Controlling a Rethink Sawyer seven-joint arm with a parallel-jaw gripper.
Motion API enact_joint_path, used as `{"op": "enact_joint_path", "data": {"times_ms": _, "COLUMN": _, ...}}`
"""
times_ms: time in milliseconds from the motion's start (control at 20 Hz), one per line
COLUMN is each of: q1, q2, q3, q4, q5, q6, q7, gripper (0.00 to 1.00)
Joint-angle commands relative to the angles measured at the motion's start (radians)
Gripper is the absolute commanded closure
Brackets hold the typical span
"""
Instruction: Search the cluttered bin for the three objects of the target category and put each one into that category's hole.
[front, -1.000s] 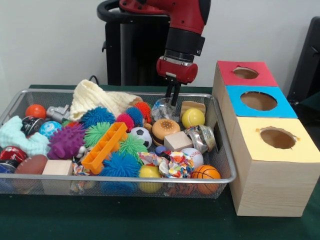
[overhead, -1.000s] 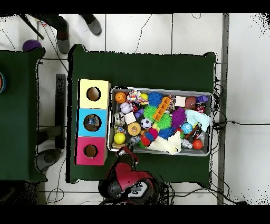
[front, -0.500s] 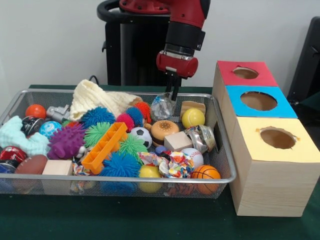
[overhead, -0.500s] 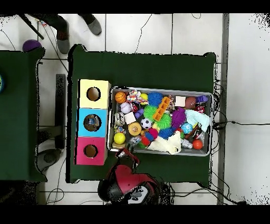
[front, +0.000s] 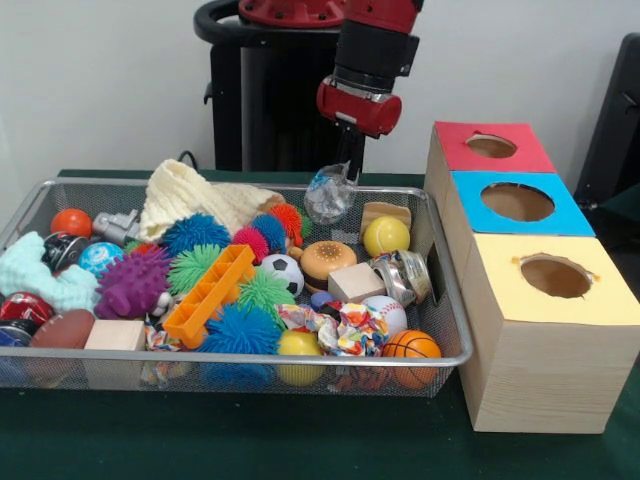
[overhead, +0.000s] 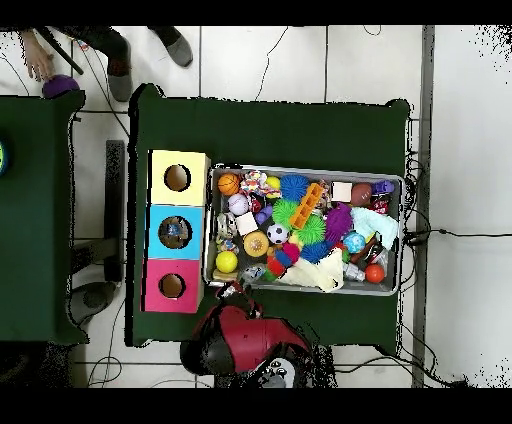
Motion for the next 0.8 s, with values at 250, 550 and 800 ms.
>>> {"op": "enact_joint_path", "data": {"times_ms": 250, "q1": -0.027, "q2": -0.150, "q3": 0.213, "q4": -0.182, "q5": -0.034, "q6": 0.327, "q7": -0.143, "gripper": 1.00}}
{"op": "enact_joint_path", "data": {"times_ms": 550, "q1": -0.054, "q2": -0.235, "q3": 0.239, "q4": -0.156, "q5": -0.034, "q6": 0.408, "q7": -0.144, "gripper": 1.00}}
{"op": "enact_joint_path", "data": {"times_ms": 800, "q1": -0.103, "q2": -0.317, "q3": 0.268, "q4": -0.103, "q5": -0.039, "q6": 0.411, "q7": -0.159, "gripper": 1.00}}
